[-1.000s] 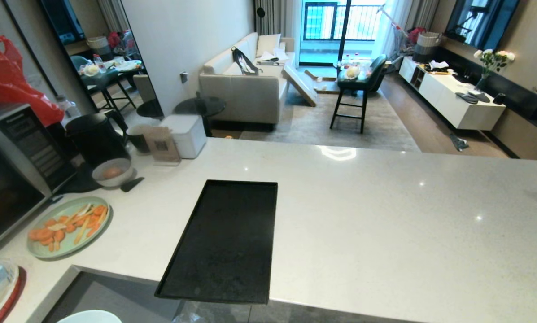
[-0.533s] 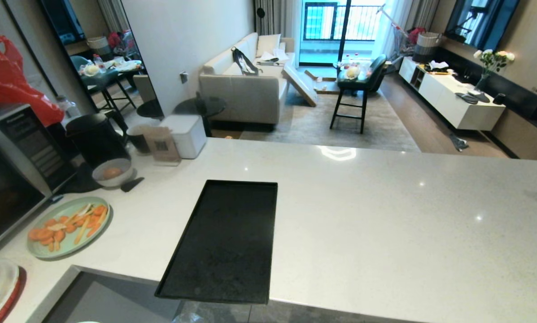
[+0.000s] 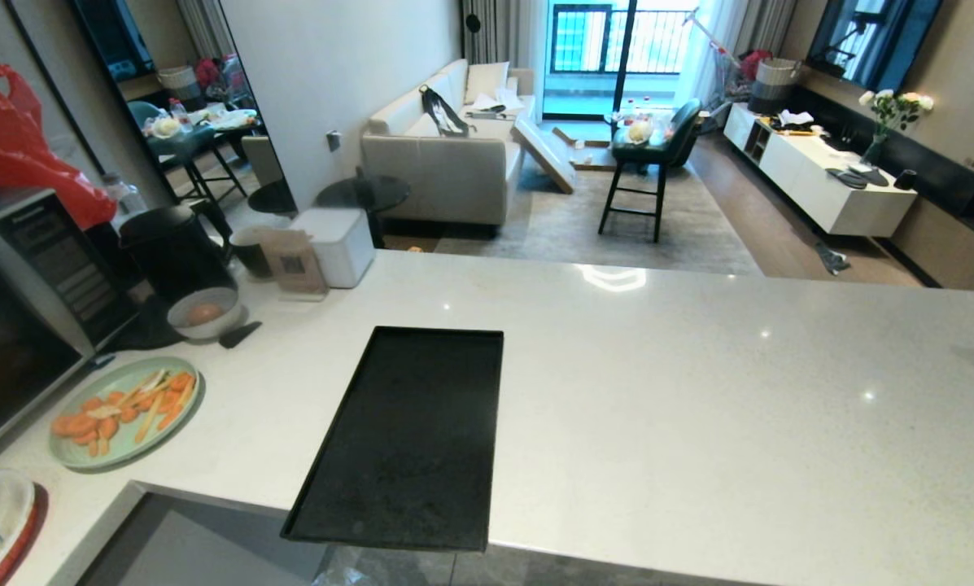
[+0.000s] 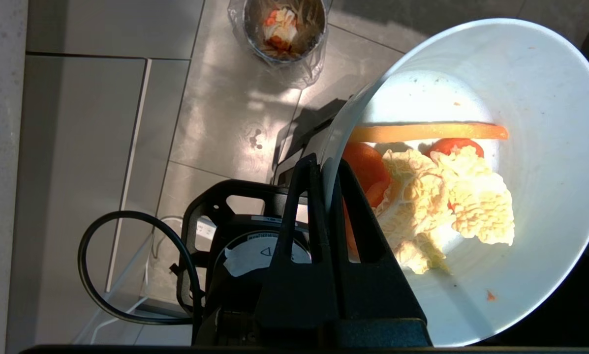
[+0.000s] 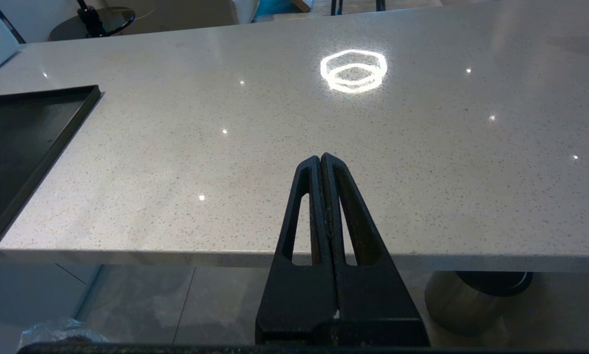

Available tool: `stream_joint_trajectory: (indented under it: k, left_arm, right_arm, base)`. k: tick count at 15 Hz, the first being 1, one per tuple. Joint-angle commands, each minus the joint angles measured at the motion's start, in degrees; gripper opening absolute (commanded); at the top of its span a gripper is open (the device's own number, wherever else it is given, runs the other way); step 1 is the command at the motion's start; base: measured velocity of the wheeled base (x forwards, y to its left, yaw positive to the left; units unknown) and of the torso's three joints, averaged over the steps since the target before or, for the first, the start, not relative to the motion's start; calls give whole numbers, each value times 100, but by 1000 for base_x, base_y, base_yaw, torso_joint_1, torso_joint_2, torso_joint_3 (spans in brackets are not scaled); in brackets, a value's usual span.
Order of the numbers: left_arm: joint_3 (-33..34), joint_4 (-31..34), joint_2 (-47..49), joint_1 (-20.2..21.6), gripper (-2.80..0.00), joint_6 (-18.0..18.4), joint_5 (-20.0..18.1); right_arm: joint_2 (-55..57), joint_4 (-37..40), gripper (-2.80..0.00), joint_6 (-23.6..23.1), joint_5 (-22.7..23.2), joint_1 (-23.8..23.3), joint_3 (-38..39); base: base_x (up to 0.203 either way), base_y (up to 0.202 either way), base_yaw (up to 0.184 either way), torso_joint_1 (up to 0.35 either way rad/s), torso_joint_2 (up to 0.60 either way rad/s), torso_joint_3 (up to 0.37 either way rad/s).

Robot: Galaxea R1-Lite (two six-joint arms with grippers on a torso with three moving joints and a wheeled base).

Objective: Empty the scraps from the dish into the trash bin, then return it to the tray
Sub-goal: Move the bowl over the trash can

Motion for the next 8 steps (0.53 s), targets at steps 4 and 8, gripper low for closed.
stream_joint_trajectory:
  k: [4, 8]
  left_arm:
    - [26, 10, 31, -2, -280, -11, -8]
    - [61, 16, 14, -2, -280, -11, -8]
  right_arm:
    - [4, -2, -280, 2, -4, 1, 0]
    - [-2, -2, -280, 2, -4, 1, 0]
  base:
    - [0, 0, 0, 0, 0, 0]
    - [0, 0, 0, 0, 0, 0]
